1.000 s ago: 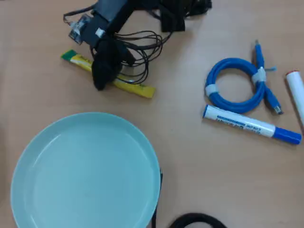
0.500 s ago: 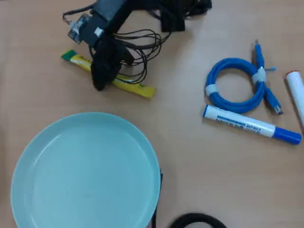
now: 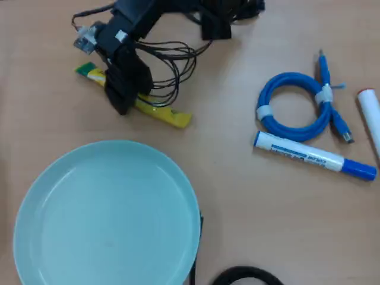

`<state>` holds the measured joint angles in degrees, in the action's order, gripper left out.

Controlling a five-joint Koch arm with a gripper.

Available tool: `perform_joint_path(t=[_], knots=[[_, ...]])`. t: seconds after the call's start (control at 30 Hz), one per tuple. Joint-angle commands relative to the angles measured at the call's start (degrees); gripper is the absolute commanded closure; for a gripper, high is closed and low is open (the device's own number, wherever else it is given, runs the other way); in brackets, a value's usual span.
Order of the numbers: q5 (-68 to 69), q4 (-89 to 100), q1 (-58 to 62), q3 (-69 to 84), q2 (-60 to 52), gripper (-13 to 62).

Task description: Pick up the yellow coffee stick, then put it in the green bowl

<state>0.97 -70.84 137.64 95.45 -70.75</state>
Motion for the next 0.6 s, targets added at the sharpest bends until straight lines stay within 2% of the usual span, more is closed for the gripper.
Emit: perform_joint_path(t=[0.0, 0.13, 0.23, 0.57], knots=[[0.09, -0.44, 0.18, 0.62, 0.88, 33.8], [0.18, -0.53, 0.26, 1.32, 1.32, 45.0], [0.18, -0.35, 0.26, 1.32, 1.58, 57.3], [0.62, 0.79, -0.97, 1.41, 1.41, 57.0]])
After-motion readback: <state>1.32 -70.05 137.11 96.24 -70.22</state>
